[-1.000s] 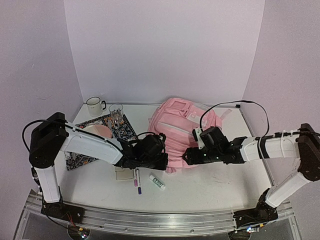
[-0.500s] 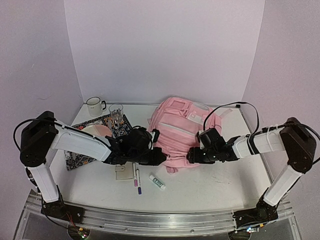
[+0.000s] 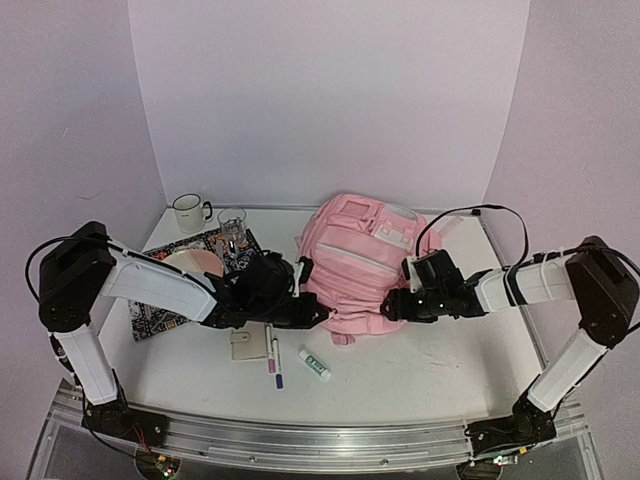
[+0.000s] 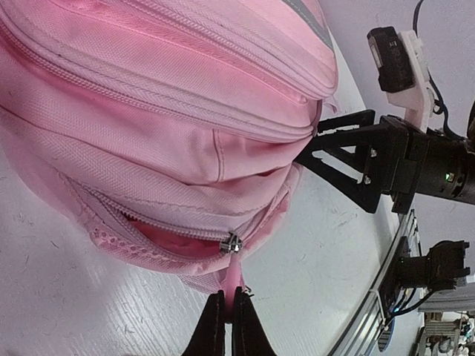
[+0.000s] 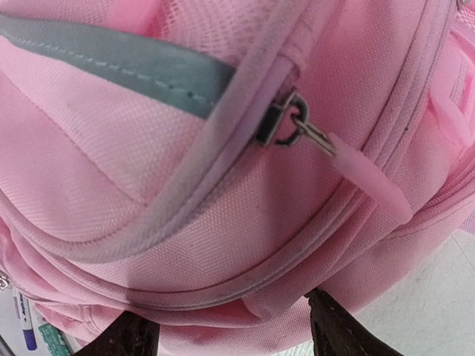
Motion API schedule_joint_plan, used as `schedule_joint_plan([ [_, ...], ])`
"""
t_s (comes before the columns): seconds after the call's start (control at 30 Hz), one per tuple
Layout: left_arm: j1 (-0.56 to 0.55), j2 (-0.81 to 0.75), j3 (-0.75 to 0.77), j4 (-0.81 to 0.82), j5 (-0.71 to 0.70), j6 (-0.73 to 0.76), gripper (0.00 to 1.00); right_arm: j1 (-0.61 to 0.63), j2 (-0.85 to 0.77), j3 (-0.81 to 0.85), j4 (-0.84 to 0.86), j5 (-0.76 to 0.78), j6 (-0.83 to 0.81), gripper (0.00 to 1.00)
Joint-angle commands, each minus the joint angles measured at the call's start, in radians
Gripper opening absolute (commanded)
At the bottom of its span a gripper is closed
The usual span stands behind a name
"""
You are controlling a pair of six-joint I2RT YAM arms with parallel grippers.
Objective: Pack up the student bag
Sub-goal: Zip the largest pocket of the bag in the student bag, then grab the largest pocket of the student bag.
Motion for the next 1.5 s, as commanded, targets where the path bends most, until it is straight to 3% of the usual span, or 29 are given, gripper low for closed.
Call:
schedule_joint_plan([
  [0.0,-0.043,0.027,0.04,-0.057,-0.053,0.069,0.07,0.01,-0.021,0.007,-0.046,0.076,-0.063,0.69],
  [0.17,-0.092,-0.022,0.016,-0.056,-0.238,0.125,0.39,0.052,-0.058,0.01,-0.066,0.082,-0.067,0.7],
  [0.3,-0.141,-0.06,-0.002,-0.062,-0.413,0.217,0.55,0.078,-0.09,0.015,-0.089,0.104,-0.077,0.7],
  [0.37,-0.189,-0.069,0.001,-0.073,-0.524,0.269,0.6,0.093,-0.102,0.015,-0.092,0.123,-0.074,0.7],
  [0.53,-0.257,-0.021,0.049,-0.104,-0.751,0.28,0.61,0.116,-0.116,0.013,-0.095,0.171,-0.044,0.7],
  [0.7,-0.328,0.112,0.178,-0.176,-0.951,0.282,0.57,0.124,-0.112,0.011,-0.095,0.183,-0.016,0.71],
  [1.2,-0.341,0.388,0.443,-0.388,-1.072,0.185,0.43,0.135,-0.097,0.023,-0.094,0.176,0.004,0.71],
  [1.33,-0.342,0.456,0.491,-0.457,-1.091,0.165,0.29,0.146,-0.091,0.032,-0.084,0.171,-0.012,0.71],
  [1.47,-0.341,0.462,0.503,-0.481,-1.087,0.17,0.02,0.178,-0.082,0.041,-0.057,0.163,-0.041,0.71],
])
